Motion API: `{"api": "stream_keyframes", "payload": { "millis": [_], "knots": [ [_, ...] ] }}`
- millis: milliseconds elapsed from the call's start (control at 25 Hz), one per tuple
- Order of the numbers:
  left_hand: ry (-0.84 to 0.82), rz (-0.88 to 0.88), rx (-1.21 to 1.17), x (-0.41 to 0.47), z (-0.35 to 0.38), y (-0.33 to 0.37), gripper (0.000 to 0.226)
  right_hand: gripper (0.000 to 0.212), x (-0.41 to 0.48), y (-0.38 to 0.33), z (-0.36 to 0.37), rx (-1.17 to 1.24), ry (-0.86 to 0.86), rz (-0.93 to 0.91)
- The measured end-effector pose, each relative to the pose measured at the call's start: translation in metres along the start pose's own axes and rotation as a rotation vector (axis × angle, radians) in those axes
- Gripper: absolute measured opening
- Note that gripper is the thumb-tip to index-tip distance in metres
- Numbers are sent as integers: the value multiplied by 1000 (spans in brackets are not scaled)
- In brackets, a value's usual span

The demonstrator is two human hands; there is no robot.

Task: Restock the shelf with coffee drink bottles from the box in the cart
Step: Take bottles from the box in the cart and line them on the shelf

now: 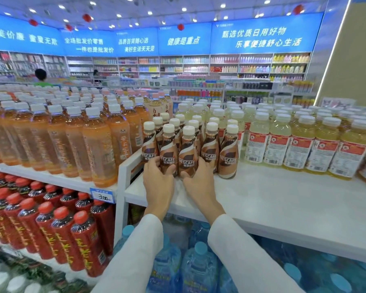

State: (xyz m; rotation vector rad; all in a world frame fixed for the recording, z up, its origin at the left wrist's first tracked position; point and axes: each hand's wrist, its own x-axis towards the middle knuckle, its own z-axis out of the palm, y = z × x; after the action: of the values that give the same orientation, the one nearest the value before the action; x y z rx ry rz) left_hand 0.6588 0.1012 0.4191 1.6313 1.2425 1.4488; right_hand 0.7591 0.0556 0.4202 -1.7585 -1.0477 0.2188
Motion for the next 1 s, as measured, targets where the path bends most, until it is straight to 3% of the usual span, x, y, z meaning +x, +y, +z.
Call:
{"api": "stream_keyframes", "payload": {
  "millis": [640, 880, 1000],
  "knots": [
    [30, 17, 45, 2, 6, -7, 46, 65, -1, -2, 3, -37, -12, -18],
    [-12, -5, 99, -2, -1, -2, 55, 80, -3, -6, -3, -63, -57, 34],
    [-62, -4, 101, -14, -21, -1, 52, 70, -31, -9, -19, -52, -63, -21]
  ]
}}
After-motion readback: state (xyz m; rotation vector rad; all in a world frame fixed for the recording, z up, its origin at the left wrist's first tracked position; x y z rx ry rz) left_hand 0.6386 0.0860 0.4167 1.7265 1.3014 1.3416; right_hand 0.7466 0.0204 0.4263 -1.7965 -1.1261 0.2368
